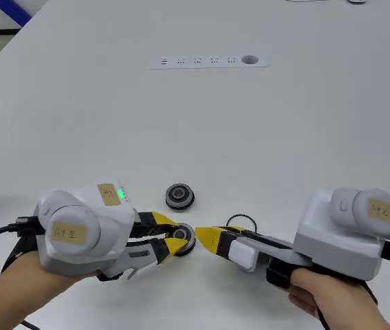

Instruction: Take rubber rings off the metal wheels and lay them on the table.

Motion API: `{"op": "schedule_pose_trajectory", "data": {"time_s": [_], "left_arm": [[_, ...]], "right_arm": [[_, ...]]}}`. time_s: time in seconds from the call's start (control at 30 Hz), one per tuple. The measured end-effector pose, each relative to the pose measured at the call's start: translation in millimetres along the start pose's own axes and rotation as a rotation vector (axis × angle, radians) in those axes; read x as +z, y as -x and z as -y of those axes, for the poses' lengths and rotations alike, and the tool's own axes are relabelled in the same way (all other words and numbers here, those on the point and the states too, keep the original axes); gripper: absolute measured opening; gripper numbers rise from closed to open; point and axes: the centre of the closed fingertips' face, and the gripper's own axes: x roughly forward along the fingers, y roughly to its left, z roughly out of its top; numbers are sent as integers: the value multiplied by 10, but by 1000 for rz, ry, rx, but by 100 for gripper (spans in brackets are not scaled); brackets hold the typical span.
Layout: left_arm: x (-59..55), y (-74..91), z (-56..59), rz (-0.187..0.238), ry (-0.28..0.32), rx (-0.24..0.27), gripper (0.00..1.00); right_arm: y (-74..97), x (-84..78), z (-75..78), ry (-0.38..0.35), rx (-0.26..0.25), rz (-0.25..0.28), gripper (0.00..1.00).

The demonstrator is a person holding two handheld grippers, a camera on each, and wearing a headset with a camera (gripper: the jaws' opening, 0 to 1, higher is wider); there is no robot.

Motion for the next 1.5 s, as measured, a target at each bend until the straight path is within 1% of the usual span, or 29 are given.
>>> {"op": "schedule_pose_trajectory", "data": {"time_s": [0.13,0.33,0.5,0.6,0.63,0.7,0.8,0.93,1.03,1.2,1.37,1.5], "left_arm": [[1,-2,2,2,1,1,14],[1,-6,0,-2,-4,1,14],[6,-15,0,-25,-33,-14,14],[5,-15,1,-31,-41,-18,14],[6,-14,1,-31,-37,-19,14],[6,-13,-2,-29,-45,-19,14],[4,-11,5,-32,-43,-22,14],[1,-10,0,-29,-36,-20,14],[-2,-12,0,-28,-35,-18,14],[-4,-9,-2,-27,-33,-16,14],[-5,-10,-3,-27,-33,-13,14],[-6,-10,-1,-26,-31,-12,14]], "right_arm": [[-61,-53,-35,-5,12,-20,27],[-116,-104,-45,-2,14,-40,33],[-170,-114,-43,-18,13,-49,38],[-206,-116,-42,-30,13,-51,38],[-212,-100,-32,-35,8,-41,38],[-226,-96,-21,-31,5,-43,38],[-239,-105,-16,-59,6,-49,38],[-235,-113,-29,-68,8,-48,38],[-239,-132,-29,-105,13,-54,38],[-229,-136,-20,-115,8,-55,38],[-213,-152,-15,-149,7,-58,37],[-205,-160,-25,-160,8,-61,37]]}}
